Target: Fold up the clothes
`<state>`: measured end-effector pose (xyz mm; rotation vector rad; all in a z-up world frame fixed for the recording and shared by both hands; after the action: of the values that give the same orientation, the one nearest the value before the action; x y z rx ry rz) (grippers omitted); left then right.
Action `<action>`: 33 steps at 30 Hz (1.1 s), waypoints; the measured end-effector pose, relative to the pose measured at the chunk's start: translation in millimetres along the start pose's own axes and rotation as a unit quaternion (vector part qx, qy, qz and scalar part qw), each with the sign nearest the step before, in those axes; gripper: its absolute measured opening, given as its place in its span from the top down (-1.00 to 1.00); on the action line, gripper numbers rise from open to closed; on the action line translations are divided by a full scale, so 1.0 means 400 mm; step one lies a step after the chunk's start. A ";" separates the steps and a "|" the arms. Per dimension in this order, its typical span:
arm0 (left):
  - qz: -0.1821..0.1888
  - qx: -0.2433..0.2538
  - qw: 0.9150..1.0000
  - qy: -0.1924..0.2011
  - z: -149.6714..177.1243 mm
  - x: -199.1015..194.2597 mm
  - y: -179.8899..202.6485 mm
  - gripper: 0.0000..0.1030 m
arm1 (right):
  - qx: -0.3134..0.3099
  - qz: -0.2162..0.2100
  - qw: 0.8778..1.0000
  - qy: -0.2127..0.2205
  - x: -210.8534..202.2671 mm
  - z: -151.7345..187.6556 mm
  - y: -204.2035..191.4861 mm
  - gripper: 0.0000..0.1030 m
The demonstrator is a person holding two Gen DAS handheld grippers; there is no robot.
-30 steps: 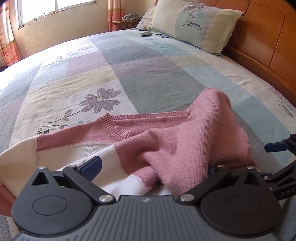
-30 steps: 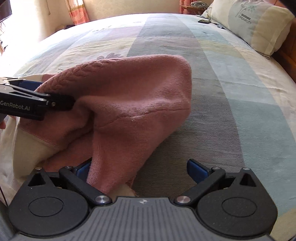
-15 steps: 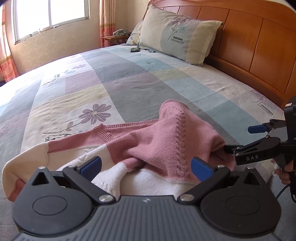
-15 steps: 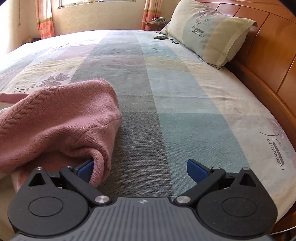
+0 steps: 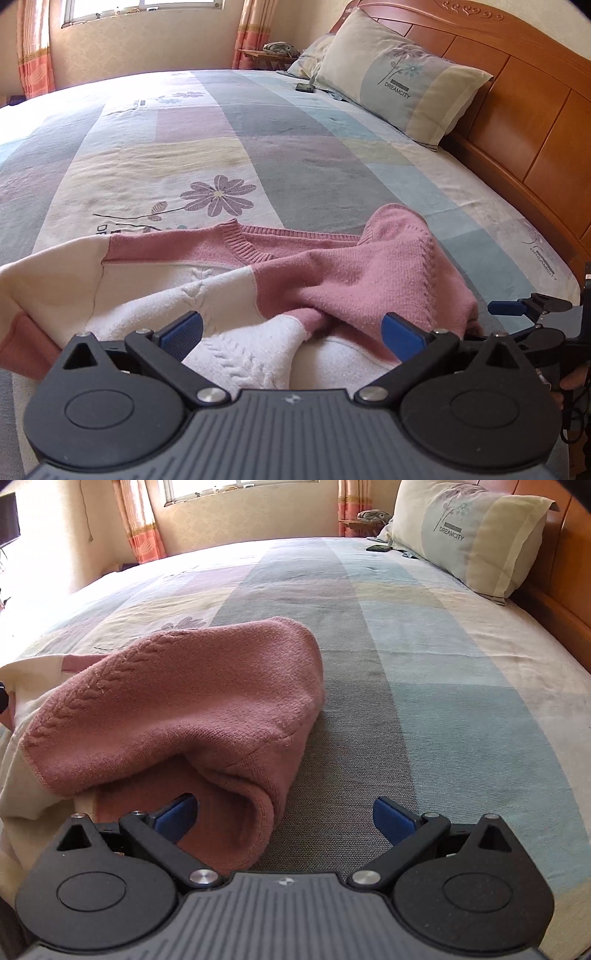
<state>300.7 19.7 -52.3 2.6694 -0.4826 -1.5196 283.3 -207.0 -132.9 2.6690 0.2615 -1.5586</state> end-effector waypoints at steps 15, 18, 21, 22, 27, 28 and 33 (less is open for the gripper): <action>0.097 0.016 0.991 -0.087 -0.052 0.240 -0.053 -0.99 | 0.002 0.020 0.998 -0.067 0.095 -0.042 -0.004 -1.00; 0.088 -0.006 0.987 -0.135 -0.078 0.230 -0.056 -0.99 | 0.023 0.043 0.995 -0.090 0.090 -0.059 -0.017 -1.00; 0.072 -0.032 0.980 -0.181 -0.107 0.210 -0.063 -0.97 | 0.015 0.110 0.989 -0.098 0.075 -0.078 -0.028 -1.00; 0.066 -0.039 0.980 -0.184 -0.118 0.194 -0.067 -0.97 | 0.013 0.136 0.986 -0.097 0.070 -0.085 -0.026 -1.00; 0.056 -0.050 0.973 -0.218 -0.179 0.133 -0.070 -0.97 | 0.014 0.165 0.979 -0.115 0.091 -0.124 -0.022 -1.00; 0.052 -0.046 0.973 -0.220 -0.192 0.122 -0.069 -0.97 | 0.011 0.165 0.978 -0.124 0.097 -0.133 -0.022 -1.00; 0.038 -0.044 0.971 -0.233 -0.266 0.066 -0.071 -0.97 | -0.001 0.208 0.971 -0.120 0.061 -0.180 -0.004 -1.00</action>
<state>410.1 26.2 -23.9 2.1910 -0.5074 -2.0896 356.6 -193.8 -118.5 2.2969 -0.2877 -1.6995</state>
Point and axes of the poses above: each gripper's, at about its wrist camera, not at the fingertips, and x roughly the way its jaws point, y to its right, z to its underside, the point moved 3 cm from there along x, roughly the way its jaws point, and after that the axes turned 12 degrees about -y, right-handed, at the moved point
